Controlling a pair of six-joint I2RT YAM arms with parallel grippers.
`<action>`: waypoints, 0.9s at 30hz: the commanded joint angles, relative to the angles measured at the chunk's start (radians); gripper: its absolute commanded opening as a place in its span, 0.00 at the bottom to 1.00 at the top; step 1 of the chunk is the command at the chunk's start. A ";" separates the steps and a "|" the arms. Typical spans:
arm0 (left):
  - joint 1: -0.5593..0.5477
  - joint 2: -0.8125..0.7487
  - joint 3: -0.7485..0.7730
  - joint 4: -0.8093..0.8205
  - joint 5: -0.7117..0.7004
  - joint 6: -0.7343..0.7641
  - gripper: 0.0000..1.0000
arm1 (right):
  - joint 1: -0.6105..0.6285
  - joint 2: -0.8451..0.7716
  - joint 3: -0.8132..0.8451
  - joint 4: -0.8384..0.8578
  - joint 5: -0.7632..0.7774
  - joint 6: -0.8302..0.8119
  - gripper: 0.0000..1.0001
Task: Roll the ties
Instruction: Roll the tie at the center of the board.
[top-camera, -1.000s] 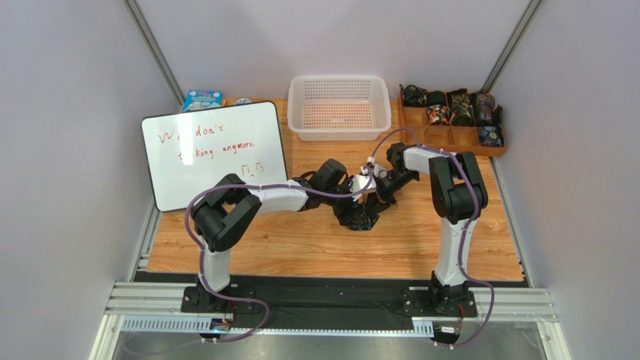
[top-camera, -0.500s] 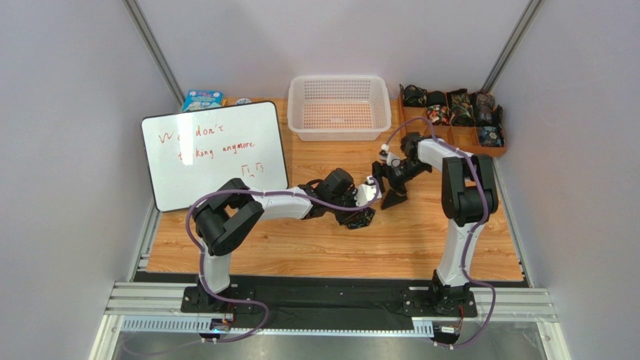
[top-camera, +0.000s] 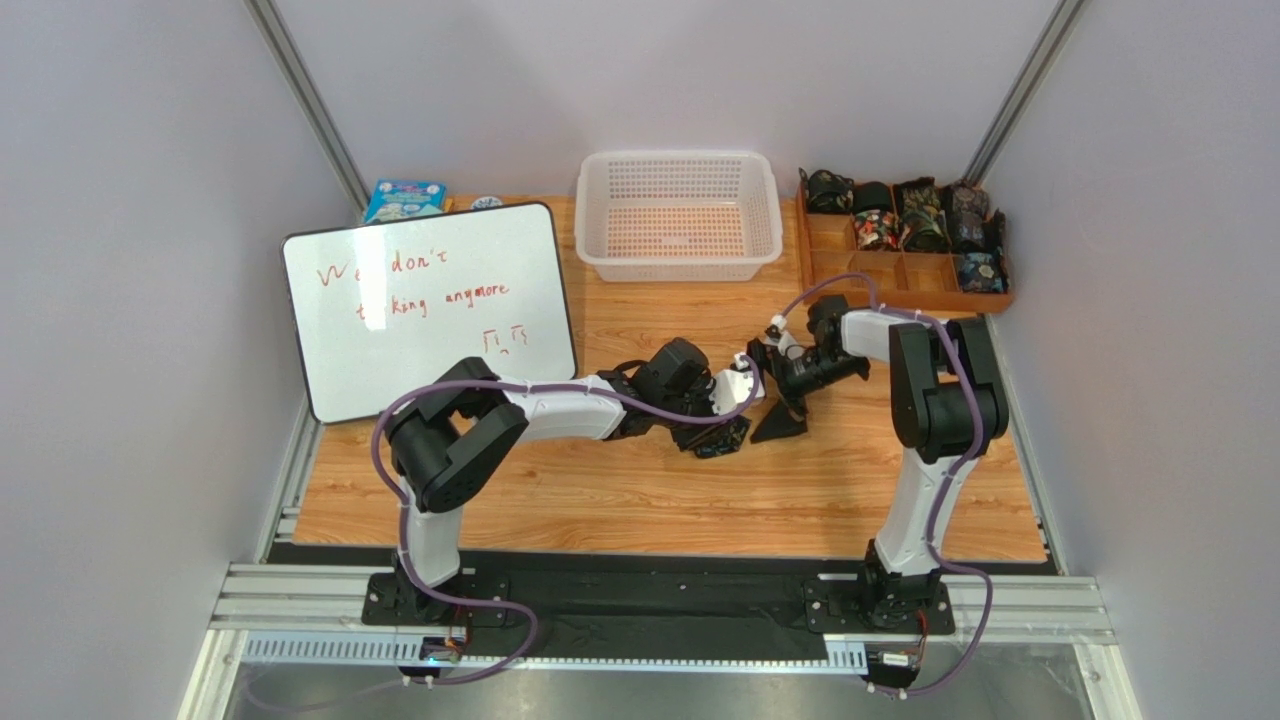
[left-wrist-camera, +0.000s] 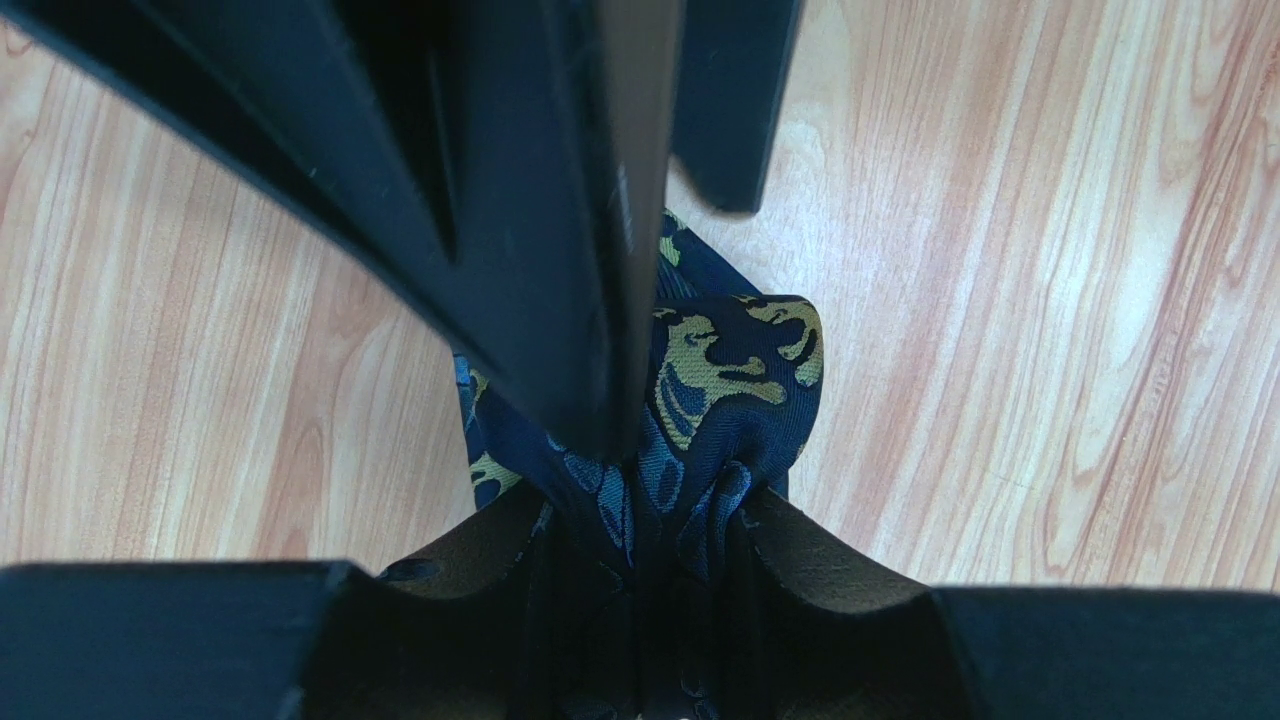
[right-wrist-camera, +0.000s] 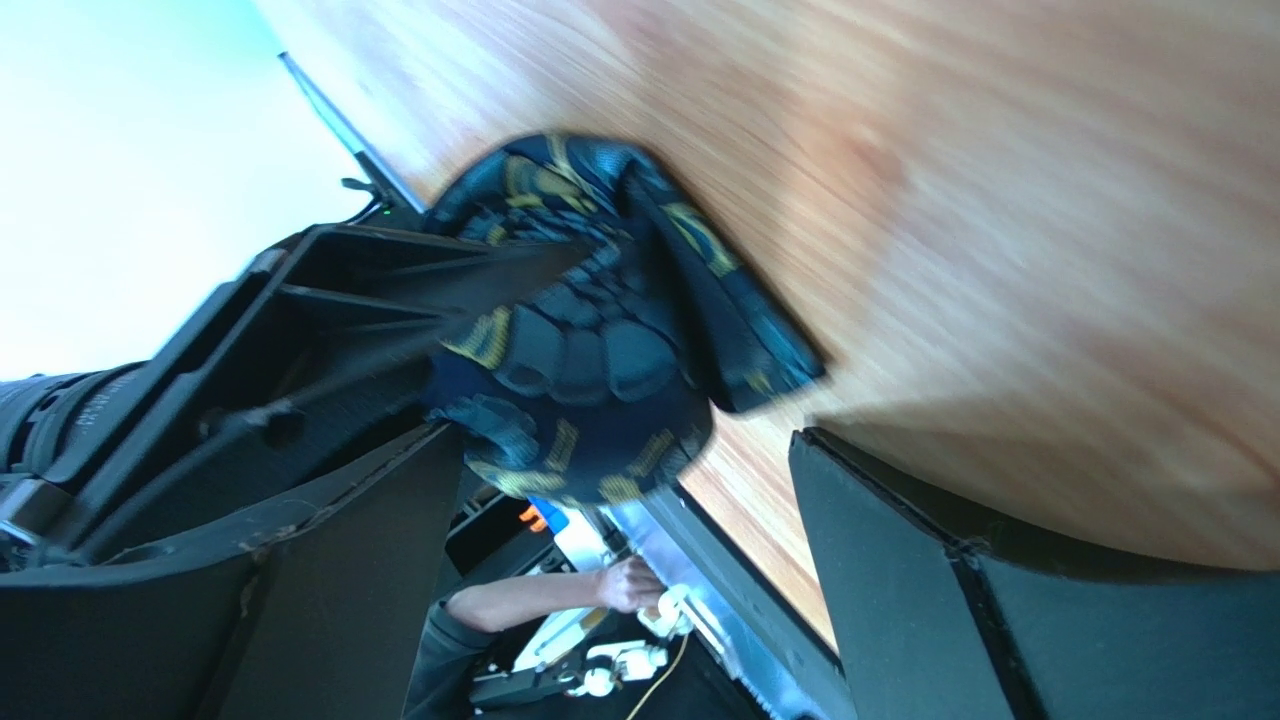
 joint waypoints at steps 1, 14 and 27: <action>-0.007 0.034 -0.041 -0.124 -0.031 0.013 0.22 | 0.026 0.054 -0.035 0.265 0.103 -0.034 0.91; -0.007 0.026 -0.052 -0.117 -0.021 0.014 0.20 | -0.008 -0.146 -0.065 0.334 0.252 -0.005 0.95; -0.006 0.040 -0.047 -0.130 -0.024 0.025 0.18 | 0.049 0.007 -0.076 0.284 0.059 -0.066 0.87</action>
